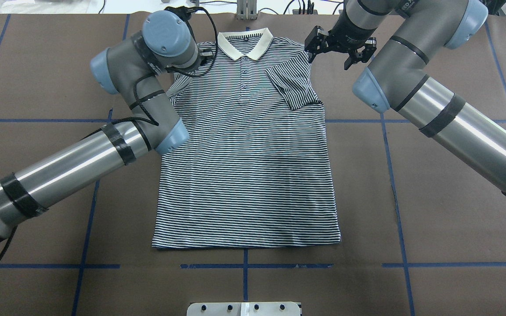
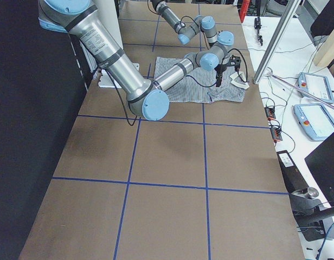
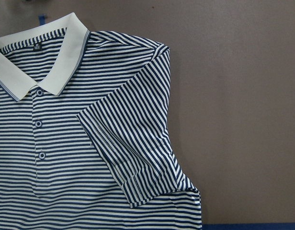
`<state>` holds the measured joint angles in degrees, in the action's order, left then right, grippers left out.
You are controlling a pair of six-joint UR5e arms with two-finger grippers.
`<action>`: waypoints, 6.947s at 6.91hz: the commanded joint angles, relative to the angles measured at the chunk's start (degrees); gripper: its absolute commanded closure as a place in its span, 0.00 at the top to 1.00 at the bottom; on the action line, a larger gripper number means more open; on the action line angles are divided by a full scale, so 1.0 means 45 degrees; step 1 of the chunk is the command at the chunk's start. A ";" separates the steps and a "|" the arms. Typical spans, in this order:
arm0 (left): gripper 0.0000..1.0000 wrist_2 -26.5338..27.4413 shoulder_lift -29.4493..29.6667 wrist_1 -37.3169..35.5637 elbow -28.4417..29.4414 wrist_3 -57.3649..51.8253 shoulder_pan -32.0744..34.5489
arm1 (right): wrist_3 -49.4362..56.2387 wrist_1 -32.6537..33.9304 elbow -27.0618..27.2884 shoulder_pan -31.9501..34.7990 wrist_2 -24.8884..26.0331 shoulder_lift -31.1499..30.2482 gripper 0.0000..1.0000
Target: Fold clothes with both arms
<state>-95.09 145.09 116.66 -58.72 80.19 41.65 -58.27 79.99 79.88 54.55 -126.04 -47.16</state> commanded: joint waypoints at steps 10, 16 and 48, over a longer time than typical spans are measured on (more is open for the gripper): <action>1.00 -0.2243 -0.1219 -0.2038 -0.3844 -0.1673 -0.0155 | -0.0776 0.0018 0.3328 -0.1276 0.0972 -0.2906 1.00; 1.00 -0.2266 -0.5661 -0.4108 -1.1463 -0.3172 0.0159 | -0.7421 -0.0002 0.7424 -0.8211 0.6910 -0.6589 1.00; 0.98 0.0702 -0.8473 -0.5397 -1.1757 0.5910 -0.6306 | -0.7227 0.0135 0.9260 -0.7708 0.6152 -0.6629 0.00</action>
<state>-92.19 106.94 92.42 -112.23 106.78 13.30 -90.79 80.60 121.52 19.86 -98.38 -77.03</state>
